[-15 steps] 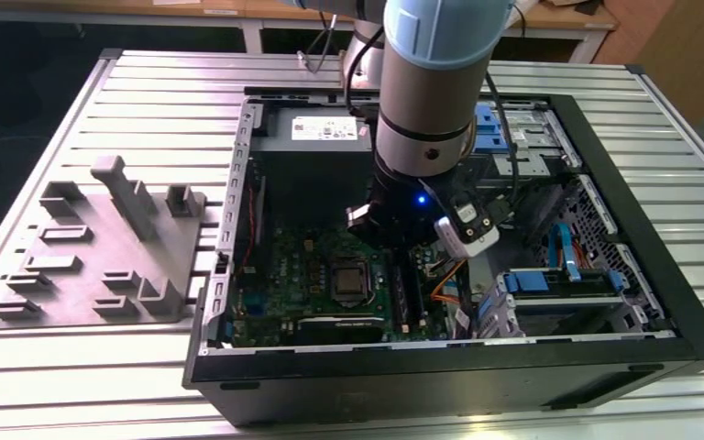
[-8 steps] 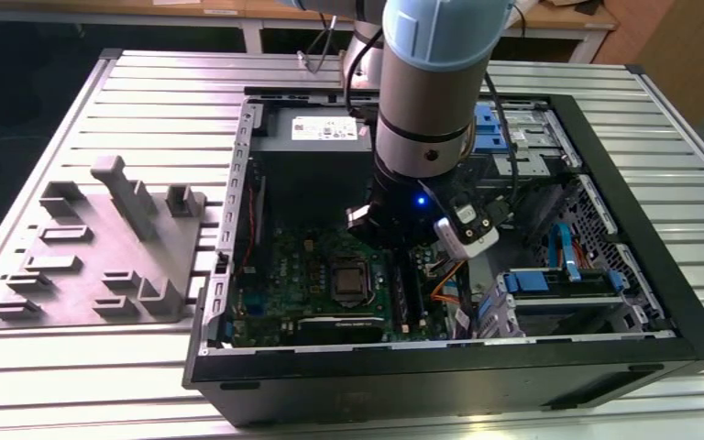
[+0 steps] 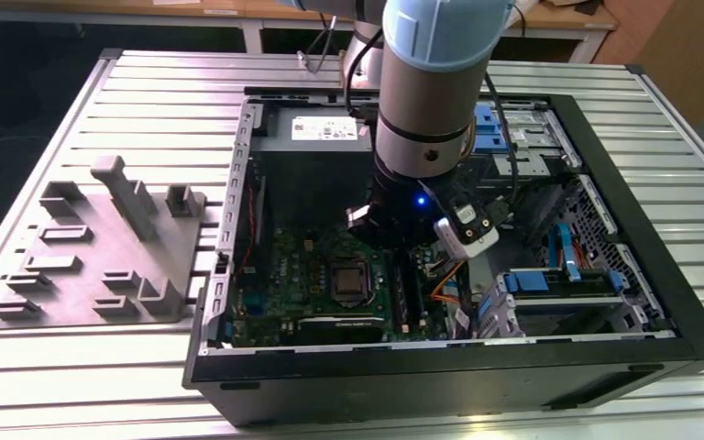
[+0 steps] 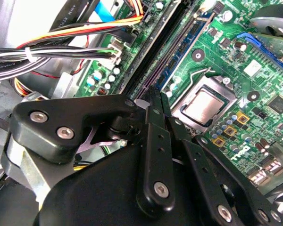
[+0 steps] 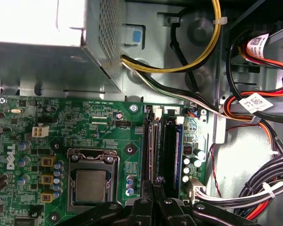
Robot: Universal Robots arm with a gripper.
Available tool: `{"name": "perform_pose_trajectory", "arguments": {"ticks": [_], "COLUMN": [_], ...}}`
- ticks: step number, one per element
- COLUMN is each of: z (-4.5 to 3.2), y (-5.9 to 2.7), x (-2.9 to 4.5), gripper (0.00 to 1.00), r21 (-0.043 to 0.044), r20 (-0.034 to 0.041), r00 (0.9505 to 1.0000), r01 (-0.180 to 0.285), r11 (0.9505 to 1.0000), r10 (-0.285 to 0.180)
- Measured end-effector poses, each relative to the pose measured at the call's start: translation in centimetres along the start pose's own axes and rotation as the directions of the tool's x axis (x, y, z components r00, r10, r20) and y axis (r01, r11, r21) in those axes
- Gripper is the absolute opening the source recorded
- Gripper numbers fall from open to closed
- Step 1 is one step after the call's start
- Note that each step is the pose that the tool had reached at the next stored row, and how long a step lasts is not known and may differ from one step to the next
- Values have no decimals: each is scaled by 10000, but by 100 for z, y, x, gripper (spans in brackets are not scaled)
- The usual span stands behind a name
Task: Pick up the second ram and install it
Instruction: 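Insert the second ram into the second slot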
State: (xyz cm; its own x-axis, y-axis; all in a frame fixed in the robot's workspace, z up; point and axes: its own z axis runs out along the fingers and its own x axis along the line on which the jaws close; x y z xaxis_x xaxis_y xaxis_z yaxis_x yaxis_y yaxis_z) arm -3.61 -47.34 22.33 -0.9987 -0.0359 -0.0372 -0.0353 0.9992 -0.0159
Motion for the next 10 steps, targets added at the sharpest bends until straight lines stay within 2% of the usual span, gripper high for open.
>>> {"name": "perform_pose_trajectory", "arguments": {"ticks": [6,10], "z": [1,3], "y": [0,0], "x": [0,0], "gripper": [12,12], "r21": [2,11], "r20": [-1,-4], "r00": [10000,9995], "r01": [-45,-313], "r11": [10000,9995], "r10": [45,313]}}
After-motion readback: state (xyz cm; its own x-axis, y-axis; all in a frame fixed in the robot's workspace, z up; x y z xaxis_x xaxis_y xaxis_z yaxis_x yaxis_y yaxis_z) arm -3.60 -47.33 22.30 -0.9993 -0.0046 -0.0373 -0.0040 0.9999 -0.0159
